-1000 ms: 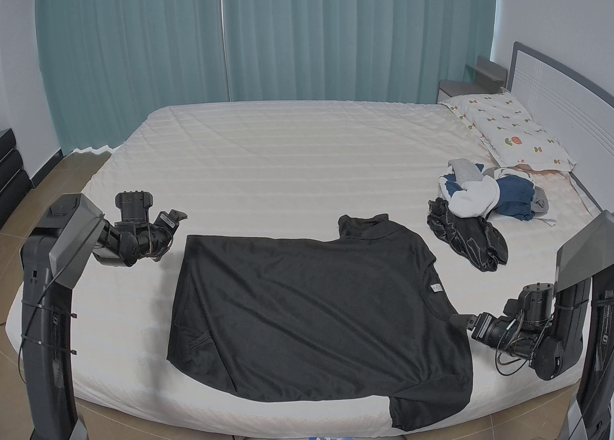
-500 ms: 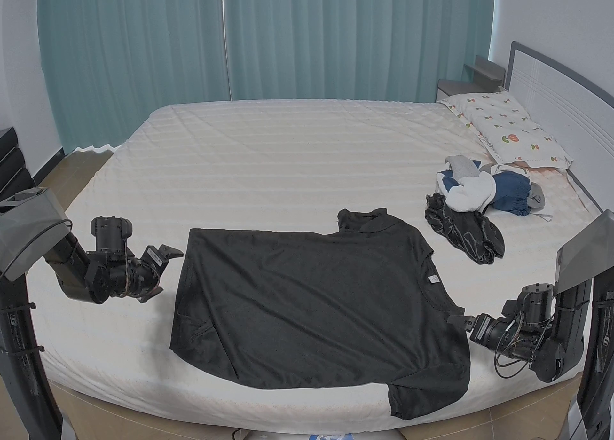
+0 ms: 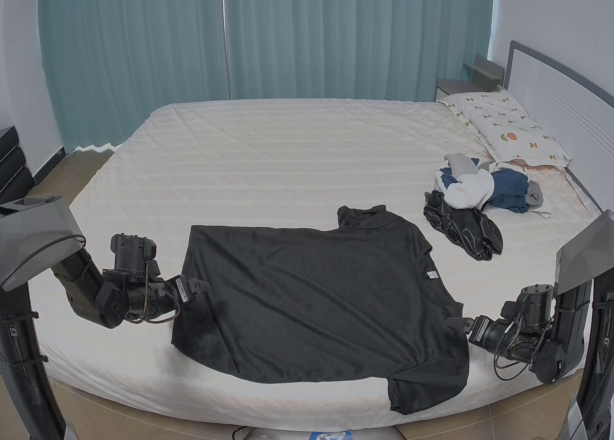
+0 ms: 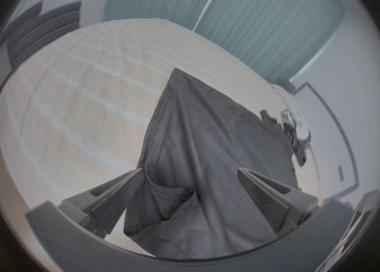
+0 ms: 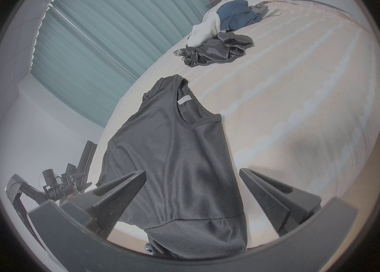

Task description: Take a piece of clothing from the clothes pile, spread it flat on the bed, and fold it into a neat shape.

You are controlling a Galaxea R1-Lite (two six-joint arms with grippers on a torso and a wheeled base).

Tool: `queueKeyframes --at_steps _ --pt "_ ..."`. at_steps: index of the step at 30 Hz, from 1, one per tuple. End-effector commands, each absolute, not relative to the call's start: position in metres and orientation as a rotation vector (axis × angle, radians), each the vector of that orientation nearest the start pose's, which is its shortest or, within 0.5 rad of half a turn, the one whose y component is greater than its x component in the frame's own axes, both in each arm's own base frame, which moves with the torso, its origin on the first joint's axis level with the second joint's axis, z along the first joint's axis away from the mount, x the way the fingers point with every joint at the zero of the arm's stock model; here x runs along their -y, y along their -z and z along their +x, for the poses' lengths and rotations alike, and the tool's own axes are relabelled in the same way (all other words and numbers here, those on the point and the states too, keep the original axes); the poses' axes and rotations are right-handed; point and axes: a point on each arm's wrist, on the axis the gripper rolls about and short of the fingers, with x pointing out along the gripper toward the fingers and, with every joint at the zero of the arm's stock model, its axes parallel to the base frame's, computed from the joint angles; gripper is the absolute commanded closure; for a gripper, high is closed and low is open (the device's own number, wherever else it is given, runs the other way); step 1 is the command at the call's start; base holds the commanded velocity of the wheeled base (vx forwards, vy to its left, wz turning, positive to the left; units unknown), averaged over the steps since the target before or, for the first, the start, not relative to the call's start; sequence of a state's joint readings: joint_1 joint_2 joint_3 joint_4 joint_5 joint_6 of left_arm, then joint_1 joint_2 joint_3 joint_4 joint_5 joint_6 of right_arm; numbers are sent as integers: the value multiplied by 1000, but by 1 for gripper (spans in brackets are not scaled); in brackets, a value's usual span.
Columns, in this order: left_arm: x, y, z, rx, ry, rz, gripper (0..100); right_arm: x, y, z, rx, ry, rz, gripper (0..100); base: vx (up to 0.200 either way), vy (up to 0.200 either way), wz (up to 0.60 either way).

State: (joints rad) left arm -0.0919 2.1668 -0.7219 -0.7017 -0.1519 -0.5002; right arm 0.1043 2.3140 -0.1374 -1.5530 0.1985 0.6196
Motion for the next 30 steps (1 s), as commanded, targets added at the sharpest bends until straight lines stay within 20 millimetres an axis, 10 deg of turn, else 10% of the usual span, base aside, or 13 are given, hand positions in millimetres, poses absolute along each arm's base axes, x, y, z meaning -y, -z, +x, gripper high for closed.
queueKeyframes --at_steps 1,12,30 --pt "38 6 337 -844 60 -346 0 -31 24 247 -683 -96 622 0 0 0 0" --pt "38 27 327 -890 45 -12 0 -30 24 248 -681 -95 624 0 0 0 0" --pt "58 27 333 -869 58 35 0 -30 24 247 -682 -95 623 0 0 0 0"
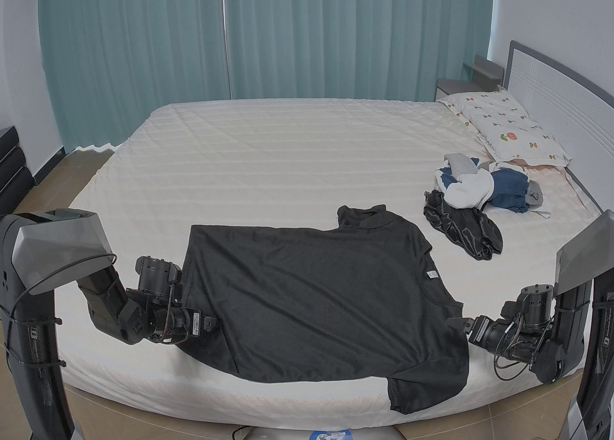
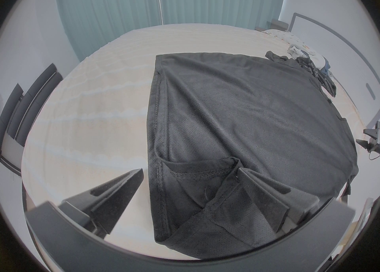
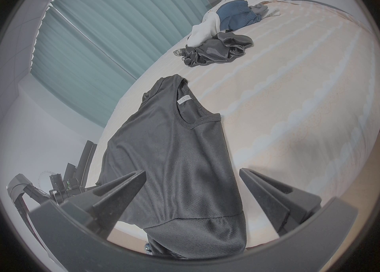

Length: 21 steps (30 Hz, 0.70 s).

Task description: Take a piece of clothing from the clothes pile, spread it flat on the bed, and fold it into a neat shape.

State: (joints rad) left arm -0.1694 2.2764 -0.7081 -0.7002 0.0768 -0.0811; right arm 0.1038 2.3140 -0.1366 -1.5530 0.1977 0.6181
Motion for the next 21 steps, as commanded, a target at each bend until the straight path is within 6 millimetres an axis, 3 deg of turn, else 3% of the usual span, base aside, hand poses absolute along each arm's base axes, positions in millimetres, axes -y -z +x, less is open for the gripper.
queueKeyframes --at_steps 1,8,15,21 --pt "58 27 333 -868 49 39 0 -30 24 247 -682 -95 623 0 0 0 0" --pt "55 28 327 -884 -72 108 0 -30 24 247 -682 -95 621 0 0 0 0" --pt "52 20 316 -928 -86 145 0 -30 24 247 -682 -95 623 0 0 0 0" --pt "50 -1 312 -919 -115 160 0 -30 24 248 -679 -96 623 0 0 0 0"
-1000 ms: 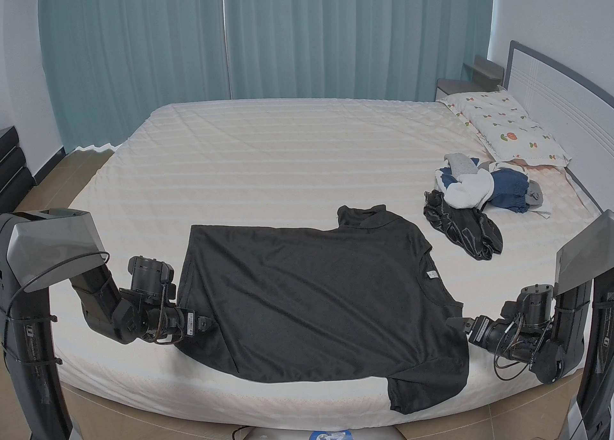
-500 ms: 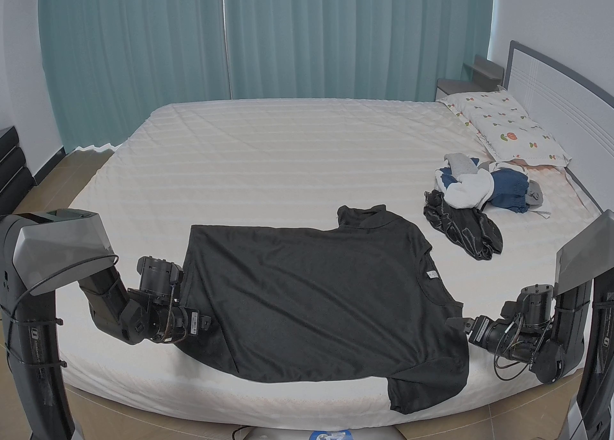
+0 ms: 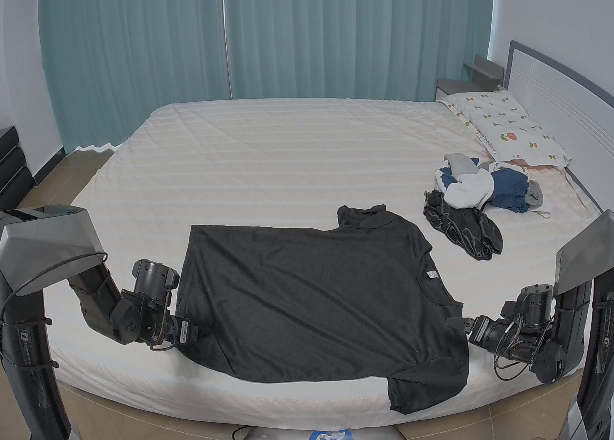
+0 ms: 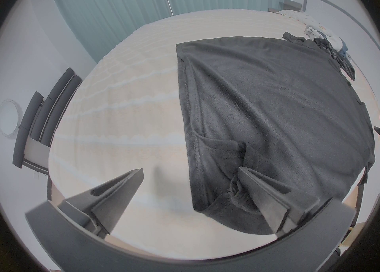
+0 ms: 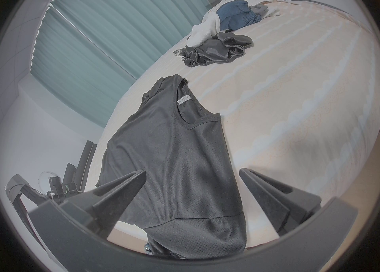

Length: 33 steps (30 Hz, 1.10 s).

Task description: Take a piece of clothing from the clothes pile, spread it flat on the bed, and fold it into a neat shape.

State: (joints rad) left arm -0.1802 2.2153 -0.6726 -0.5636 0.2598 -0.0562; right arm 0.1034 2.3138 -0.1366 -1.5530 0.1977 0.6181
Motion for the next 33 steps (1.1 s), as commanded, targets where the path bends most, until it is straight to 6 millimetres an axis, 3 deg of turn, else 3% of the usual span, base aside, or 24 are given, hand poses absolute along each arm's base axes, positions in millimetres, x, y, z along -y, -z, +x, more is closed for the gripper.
queueKeyframes --at_steps 1,10,17,23,33 --pt "49 -6 312 -913 -117 156 0 -30 24 248 -680 -94 623 0 0 0 0" --pt "51 -16 314 -888 -110 139 0 -30 24 248 -680 -94 623 0 0 0 0" --pt "67 -9 326 -878 -102 86 0 -30 24 248 -680 -94 623 0 0 0 0" --pt "81 15 328 -933 -61 101 0 -30 24 247 -682 -93 623 0 0 0 0" --pt "72 25 312 -1004 -80 119 0 -30 24 247 -682 -93 623 0 0 0 0"
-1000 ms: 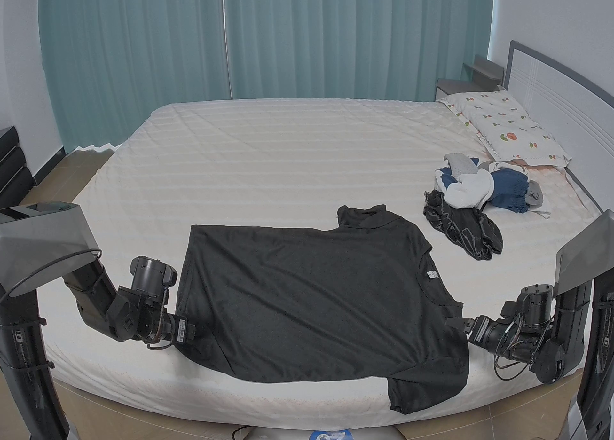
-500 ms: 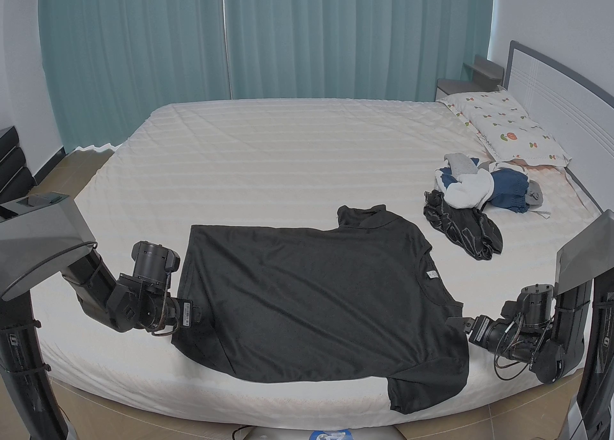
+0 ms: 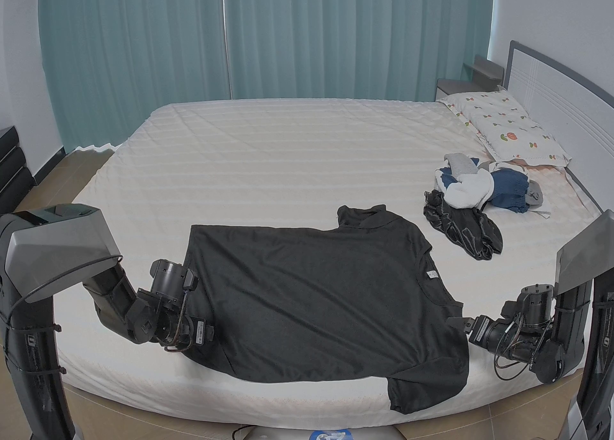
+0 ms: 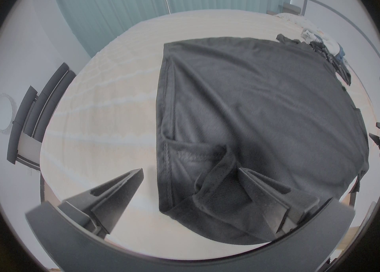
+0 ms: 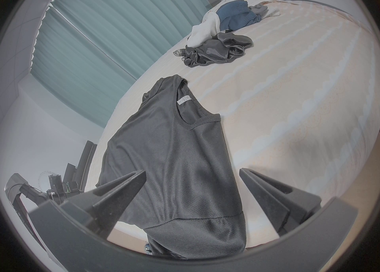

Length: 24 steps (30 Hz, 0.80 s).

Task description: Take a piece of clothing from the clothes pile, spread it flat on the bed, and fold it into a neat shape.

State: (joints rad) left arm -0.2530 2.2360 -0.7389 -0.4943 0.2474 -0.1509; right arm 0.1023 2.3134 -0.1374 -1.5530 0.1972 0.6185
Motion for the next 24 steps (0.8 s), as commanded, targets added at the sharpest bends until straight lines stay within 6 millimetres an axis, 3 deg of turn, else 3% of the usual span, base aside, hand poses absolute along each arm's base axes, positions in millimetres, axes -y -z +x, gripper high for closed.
queueKeyframes --at_steps 1,3,6,9,10,13,21,24 --pt "69 26 310 -1012 -89 119 0 -30 24 247 -682 -93 623 0 0 0 0" --pt "69 26 310 -1012 -89 119 0 -30 24 247 -682 -93 623 0 0 0 0" --pt "48 25 294 -1057 -141 111 0 -30 24 247 -682 -93 623 0 0 0 0" --pt "46 24 292 -1062 -145 109 0 -30 24 247 -680 -94 623 0 0 0 0" --pt "35 19 279 -1081 -169 107 0 -30 24 247 -684 -95 621 0 0 0 0" --pt "24 11 263 -1095 -180 124 0 -30 24 247 -682 -95 621 0 0 0 0" --pt "8 6 234 -1148 -253 139 0 -31 24 246 -687 -95 621 0 0 0 0" --pt "6 6 235 -1141 -262 125 0 -31 24 246 -687 -97 621 0 0 0 0"
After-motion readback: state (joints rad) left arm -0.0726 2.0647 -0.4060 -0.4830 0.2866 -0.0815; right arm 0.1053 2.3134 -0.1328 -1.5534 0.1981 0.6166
